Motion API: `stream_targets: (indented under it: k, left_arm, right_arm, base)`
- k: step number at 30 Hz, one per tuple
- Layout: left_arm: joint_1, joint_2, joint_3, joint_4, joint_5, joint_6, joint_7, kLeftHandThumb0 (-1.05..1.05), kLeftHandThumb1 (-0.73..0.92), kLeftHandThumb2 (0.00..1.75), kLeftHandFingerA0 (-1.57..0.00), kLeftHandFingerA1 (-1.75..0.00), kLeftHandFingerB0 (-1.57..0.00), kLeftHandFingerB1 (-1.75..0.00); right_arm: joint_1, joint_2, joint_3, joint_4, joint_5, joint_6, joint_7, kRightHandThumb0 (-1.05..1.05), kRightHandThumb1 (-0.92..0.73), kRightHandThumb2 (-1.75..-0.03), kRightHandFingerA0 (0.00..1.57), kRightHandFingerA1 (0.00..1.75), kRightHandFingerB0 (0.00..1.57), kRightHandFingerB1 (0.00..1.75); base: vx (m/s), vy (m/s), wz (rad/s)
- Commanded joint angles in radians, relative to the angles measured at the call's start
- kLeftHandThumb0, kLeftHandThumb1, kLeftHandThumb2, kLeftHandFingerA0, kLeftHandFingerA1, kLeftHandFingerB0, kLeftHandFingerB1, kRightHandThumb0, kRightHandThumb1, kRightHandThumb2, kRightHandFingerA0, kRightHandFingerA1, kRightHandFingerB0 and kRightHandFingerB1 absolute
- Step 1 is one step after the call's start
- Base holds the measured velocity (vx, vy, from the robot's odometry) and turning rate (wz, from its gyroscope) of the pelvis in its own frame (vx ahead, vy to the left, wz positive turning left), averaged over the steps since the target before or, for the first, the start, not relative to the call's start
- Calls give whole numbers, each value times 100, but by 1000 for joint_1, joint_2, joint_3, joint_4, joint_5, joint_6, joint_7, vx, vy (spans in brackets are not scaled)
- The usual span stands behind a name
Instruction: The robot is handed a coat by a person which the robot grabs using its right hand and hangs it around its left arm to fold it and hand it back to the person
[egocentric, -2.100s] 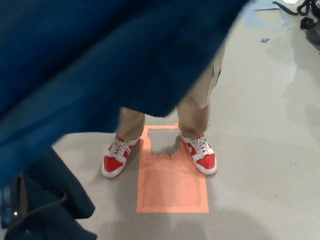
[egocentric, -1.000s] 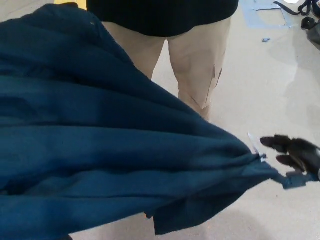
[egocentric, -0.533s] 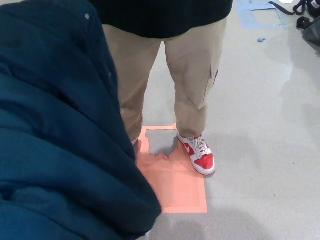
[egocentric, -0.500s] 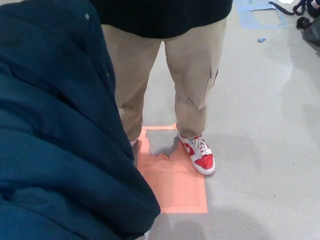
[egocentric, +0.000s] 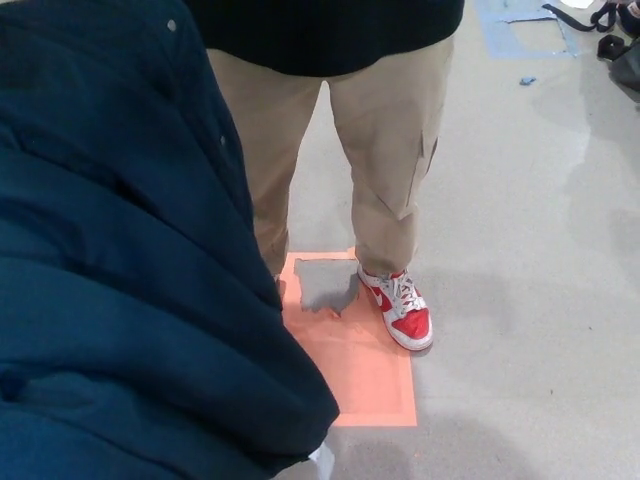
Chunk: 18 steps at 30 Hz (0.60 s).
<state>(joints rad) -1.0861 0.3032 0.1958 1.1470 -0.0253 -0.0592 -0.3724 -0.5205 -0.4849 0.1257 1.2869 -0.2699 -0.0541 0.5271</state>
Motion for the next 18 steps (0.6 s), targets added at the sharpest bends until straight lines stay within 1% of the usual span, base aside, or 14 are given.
stream_targets:
  k: [1, 3, 4, 5, 7, 8, 9, 10, 11, 13, 14, 15, 17, 18]
  left_arm:
    - [13, -3, 21, -52, -55, -13, -48, -70, 78, 64, -22, -30, -27, -31]
    - [19, -6, 23, -65, -58, -11, -52, -71, 78, 64, -22, -30, -27, -31]
    - [27, -12, 31, -84, -71, -6, -65, -71, 77, 64, -22, -30, -25, -30]
    - [29, -13, 33, -90, -75, -4, -68, -71, 77, 64, -22, -30, -25, -30]
    - [40, -17, 37, -119, -84, 6, -84, -71, 78, 64, -20, -29, -18, -28]
    - [46, -21, 40, -136, -89, 9, -85, -36, 48, 105, 0, -47, 0, -47]
    - [46, -24, 41, -140, -93, 9, -89, -36, 48, 104, 0, -47, 0, -47]
    - [43, -28, 41, -149, -94, 15, -89, -36, 47, 104, 0, -47, 0, -47]
    - [46, -32, 40, -163, -97, 21, -89, -36, 46, 103, 0, -47, 0, -47]
    - [51, -37, 36, -183, -98, 25, -90, -36, 46, 104, 0, -47, 0, -47]
    - [55, -40, 34, -198, -100, 29, -92, -36, 46, 103, 0, -47, 0, -47]
    - [58, -42, 33, -210, -102, 37, -91, -36, 46, 103, 0, -47, 0, -47]
    - [69, -46, 29, -234, -103, 44, -88, -36, 47, 104, 0, -47, 0, -47]
    - [72, -46, 25, -241, -103, 48, -87, -36, 47, 104, 0, -47, 0, -47]
  right_arm:
    - [32, 126, 30, 0, -42, 53, -291, -74, -83, -109, 0, 20, 0, 18]
    - [40, 157, 22, 8, -31, 75, -326, -70, -80, -108, 0, 24, 0, 22]
    - [52, 179, 50, 17, -59, 86, -360, -77, -85, -109, 6, 25, 6, 21]
    - [56, 184, 59, 19, -67, 89, -369, -77, -85, -109, 6, 25, 6, 21]
    - [72, 194, 89, 23, -93, 93, -409, -77, -85, -111, 3, 21, 6, 21]
    - [79, 194, 100, 23, -103, 91, -432, -77, -84, -111, 2, 22, 7, 22]
    - [77, 192, 108, 26, -108, 97, -433, -79, -84, -111, 4, 20, 5, 19]
    - [75, 188, 121, 28, -117, 110, -440, -80, -83, -109, 7, 22, 7, 20]
    - [78, 186, 134, 33, -128, 119, -448, -78, -80, -108, 7, 26, 7, 25]
    - [87, 175, 122, 44, -106, 107, -417, -77, -79, -105, 3, 20, 6, 21]
    - [92, 167, 119, 50, -97, 100, -389, -75, -79, -107, 0, 24, 11, 29]
    - [95, 161, 130, 53, -106, 97, -380, -70, -75, -107, 2, 33, 7, 39]
    - [99, 155, 143, 58, -116, 98, -385, -75, -77, -107, 3, 29, 12, 37]
    - [99, 151, 143, 60, -112, 101, -378, -79, -80, -108, 2, 24, 12, 30]
  base:
    - [0, 0, 0]
    - [0, 0, 0]
    - [0, 0, 0]
    - [0, 0, 0]
    - [0, 0, 0]
    - [0, 0, 0]
    - [0, 0, 0]
    - [0, 0, 0]
    - [0, 0, 0]
    - [0, 0, 0]
    - [0, 0, 0]
    - [0, 0, 0]
    - [0, 0, 0]
    - [0, 0, 0]
